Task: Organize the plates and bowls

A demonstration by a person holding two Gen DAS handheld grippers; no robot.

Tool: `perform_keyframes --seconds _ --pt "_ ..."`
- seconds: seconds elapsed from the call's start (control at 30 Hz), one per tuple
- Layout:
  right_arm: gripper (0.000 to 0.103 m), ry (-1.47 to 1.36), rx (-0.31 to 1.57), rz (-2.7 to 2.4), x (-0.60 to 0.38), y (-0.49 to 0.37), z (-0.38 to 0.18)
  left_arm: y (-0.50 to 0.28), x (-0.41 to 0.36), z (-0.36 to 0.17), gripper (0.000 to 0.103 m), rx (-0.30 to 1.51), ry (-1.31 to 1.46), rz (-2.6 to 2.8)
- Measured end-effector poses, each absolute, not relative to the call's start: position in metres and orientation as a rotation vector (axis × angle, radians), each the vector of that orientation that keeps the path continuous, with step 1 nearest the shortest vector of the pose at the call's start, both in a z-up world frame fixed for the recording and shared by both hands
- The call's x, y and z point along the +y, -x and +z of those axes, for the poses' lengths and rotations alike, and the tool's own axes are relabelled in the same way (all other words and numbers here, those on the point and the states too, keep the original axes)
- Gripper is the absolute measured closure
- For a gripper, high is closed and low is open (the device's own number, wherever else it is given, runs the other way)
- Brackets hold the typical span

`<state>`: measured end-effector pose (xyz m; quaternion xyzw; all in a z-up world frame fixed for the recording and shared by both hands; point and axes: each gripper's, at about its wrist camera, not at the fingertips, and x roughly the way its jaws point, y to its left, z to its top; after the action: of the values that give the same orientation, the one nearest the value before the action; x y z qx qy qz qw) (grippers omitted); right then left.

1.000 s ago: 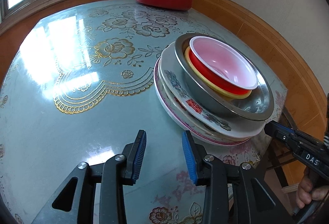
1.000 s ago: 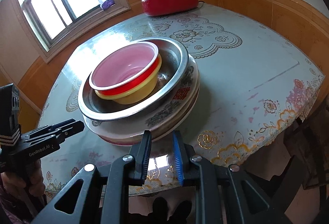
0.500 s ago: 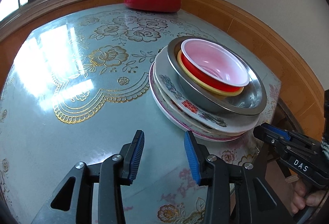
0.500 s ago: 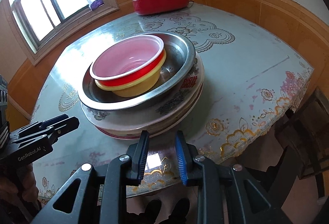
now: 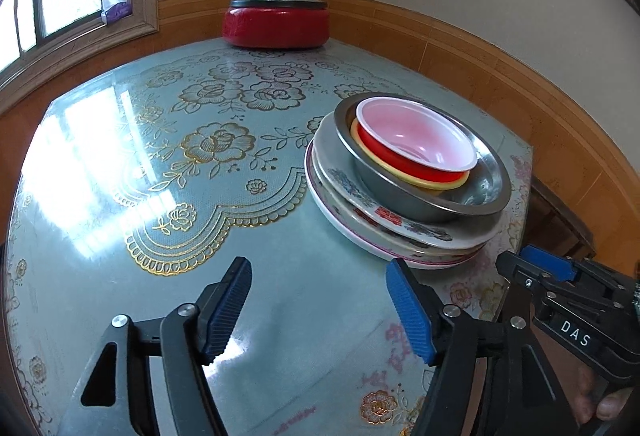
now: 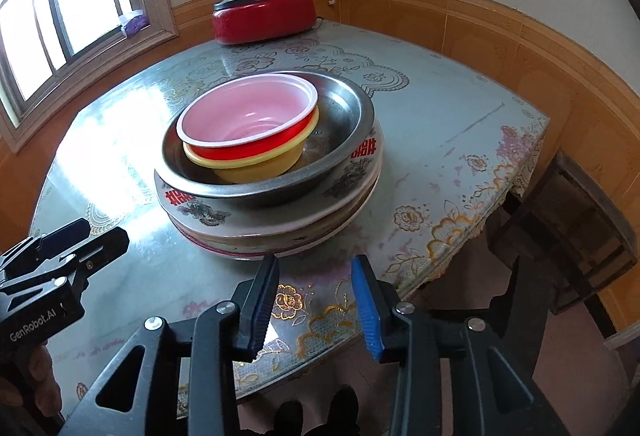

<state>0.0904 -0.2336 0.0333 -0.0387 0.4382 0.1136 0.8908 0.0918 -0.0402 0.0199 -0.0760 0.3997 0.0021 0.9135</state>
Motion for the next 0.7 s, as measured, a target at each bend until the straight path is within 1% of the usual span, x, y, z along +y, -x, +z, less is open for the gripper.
perform_keyframes --seconds 0.07,0.23,0.37,0.47,0.5,0.6,0.7 --pt "0.063 0.074 0.885 0.199 -0.231 -0.088 0.038 -0.089 -0.045 0.023 0.028 0.799 0.133 -0.009" --pt "0.063 0.063 0.833 0.059 -0.228 -0.080 0.044 -0.079 -0.055 0.030 0.024 0.736 0.063 -0.017" --pt "0.063 0.033 0.787 -0.008 -0.230 -0.067 0.047 -0.073 -0.051 0.035 0.015 0.690 0.063 -0.007" --pt "0.063 0.025 0.754 -0.048 -0.232 -0.057 0.049 -0.070 -0.048 0.036 0.012 0.672 0.065 -0.004" --pt "0.063 0.022 0.748 -0.052 -0.231 -0.055 0.049 -0.070 -0.048 0.037 0.008 0.666 0.064 -0.007" --pt "0.063 0.021 0.738 -0.061 -0.230 -0.053 0.049 -0.068 -0.049 0.037 0.003 0.651 0.061 -0.010" --pt "0.063 0.016 0.721 -0.059 -0.228 -0.053 0.049 -0.069 -0.050 0.037 0.001 0.643 0.058 -0.016"
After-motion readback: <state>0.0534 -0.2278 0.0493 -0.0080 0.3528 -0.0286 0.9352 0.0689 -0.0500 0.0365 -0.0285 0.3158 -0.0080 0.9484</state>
